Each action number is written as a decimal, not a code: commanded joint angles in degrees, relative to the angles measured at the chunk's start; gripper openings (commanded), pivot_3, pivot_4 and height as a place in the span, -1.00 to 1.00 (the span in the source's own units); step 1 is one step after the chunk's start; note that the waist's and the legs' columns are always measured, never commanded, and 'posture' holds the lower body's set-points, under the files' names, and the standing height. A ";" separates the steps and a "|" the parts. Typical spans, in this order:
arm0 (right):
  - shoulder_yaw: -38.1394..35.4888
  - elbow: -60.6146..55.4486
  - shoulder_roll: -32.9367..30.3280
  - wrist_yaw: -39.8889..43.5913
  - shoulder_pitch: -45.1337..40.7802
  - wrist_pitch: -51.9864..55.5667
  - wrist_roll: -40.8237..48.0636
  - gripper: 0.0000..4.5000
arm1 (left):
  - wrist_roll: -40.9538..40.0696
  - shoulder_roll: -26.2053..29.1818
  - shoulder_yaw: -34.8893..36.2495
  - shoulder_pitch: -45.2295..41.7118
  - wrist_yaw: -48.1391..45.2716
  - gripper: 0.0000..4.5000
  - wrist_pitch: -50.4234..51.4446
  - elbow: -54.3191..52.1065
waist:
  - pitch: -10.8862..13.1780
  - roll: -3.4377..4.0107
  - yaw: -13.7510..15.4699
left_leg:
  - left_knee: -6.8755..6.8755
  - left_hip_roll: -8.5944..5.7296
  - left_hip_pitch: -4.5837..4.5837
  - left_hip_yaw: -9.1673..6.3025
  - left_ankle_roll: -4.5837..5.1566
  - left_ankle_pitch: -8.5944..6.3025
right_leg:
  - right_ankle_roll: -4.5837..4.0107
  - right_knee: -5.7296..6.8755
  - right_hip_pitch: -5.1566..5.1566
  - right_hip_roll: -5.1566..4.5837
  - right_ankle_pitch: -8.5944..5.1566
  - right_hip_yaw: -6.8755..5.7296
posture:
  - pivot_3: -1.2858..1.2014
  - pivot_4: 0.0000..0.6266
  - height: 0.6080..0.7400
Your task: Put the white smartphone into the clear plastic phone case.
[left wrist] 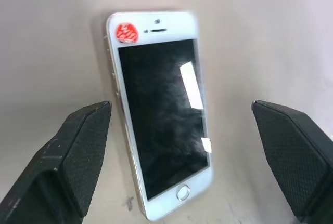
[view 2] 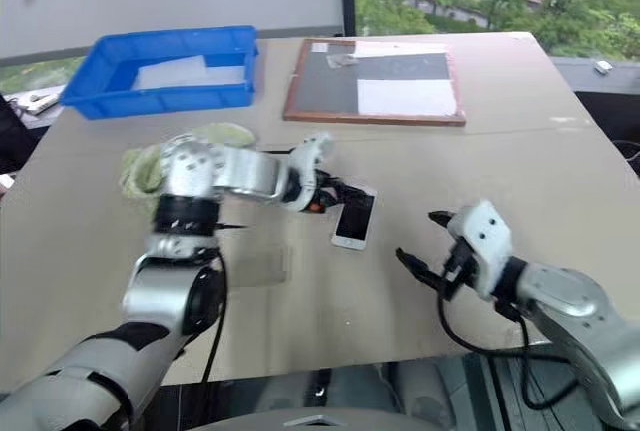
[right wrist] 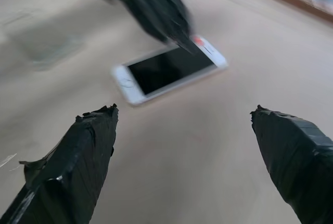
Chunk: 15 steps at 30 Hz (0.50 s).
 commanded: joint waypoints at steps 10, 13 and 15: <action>14.43 15.92 20.35 -12.98 -23.47 12.33 -8.46 1.00 | 29.15 32.69 3.06 31.01 -82.84 0.97 -55.20 -24.95 | 0.05 0.09 -0.72 | -0.57 0.10 0.15 0.10 0.09 -0.04 | -0.31 -0.22 -0.09 0.13 -0.17 0.02 | 0.03 -0.52 1.00; 13.90 16.85 23.05 -13.17 -24.86 14.86 -7.82 1.00 | 33.94 34.65 3.01 34.67 -90.67 0.97 -63.43 -21.65 | 0.06 0.10 -0.35 | -0.56 0.12 0.12 0.07 0.11 -0.04 | -0.31 -0.27 -0.09 0.12 -0.18 -0.02 | 0.03 -0.52 1.00; 14.22 17.19 23.89 -13.15 -25.09 15.81 -8.09 1.00 | 36.42 34.42 3.41 36.49 -93.87 0.97 -68.17 -19.86 | 0.07 0.12 -0.52 | -0.57 0.15 0.09 0.05 0.11 -0.05 | -0.30 -0.30 -0.09 0.12 -0.18 -0.04 | 0.03 -0.52 1.00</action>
